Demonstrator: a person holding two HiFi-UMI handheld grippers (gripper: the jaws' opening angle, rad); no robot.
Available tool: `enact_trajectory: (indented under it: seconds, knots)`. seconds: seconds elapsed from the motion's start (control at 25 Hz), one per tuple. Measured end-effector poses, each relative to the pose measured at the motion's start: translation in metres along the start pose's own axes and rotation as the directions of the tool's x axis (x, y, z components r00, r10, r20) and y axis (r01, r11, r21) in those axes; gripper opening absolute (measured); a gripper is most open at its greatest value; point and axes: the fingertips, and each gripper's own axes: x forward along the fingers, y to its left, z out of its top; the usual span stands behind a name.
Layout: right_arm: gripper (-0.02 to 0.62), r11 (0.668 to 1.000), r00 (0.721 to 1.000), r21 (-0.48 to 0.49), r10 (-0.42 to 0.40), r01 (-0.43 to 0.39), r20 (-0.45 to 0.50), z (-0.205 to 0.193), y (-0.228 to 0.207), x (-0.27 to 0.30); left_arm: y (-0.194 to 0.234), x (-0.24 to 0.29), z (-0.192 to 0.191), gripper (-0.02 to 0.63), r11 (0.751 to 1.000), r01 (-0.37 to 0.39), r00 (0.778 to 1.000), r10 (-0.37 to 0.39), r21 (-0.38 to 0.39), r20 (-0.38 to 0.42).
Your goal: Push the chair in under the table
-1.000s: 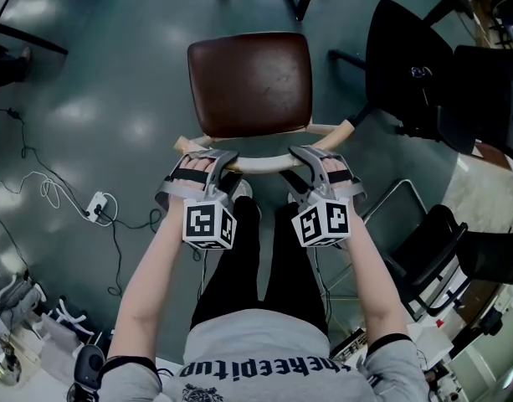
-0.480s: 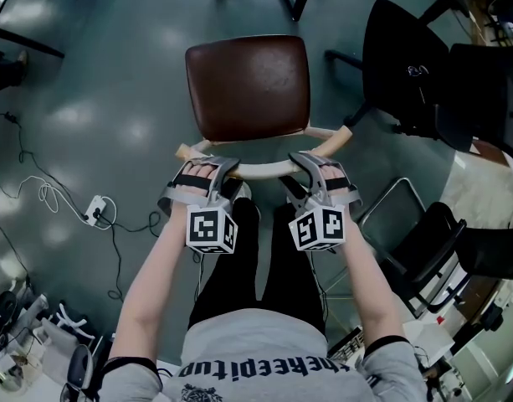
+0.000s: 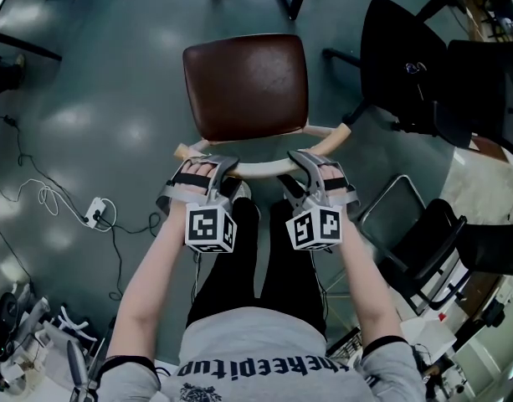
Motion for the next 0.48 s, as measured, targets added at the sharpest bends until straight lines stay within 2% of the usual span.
enact_trajectory:
  seconds: [0.48]
  knots:
    - [0.253,1.000,1.000,-0.005,-0.026,0.026,0.008,-0.0010,0.0000,-0.0010,-0.0015,0.0015,0.0004,0.187,1.000,0.029,0.999,-0.029,-0.006,-0.019]
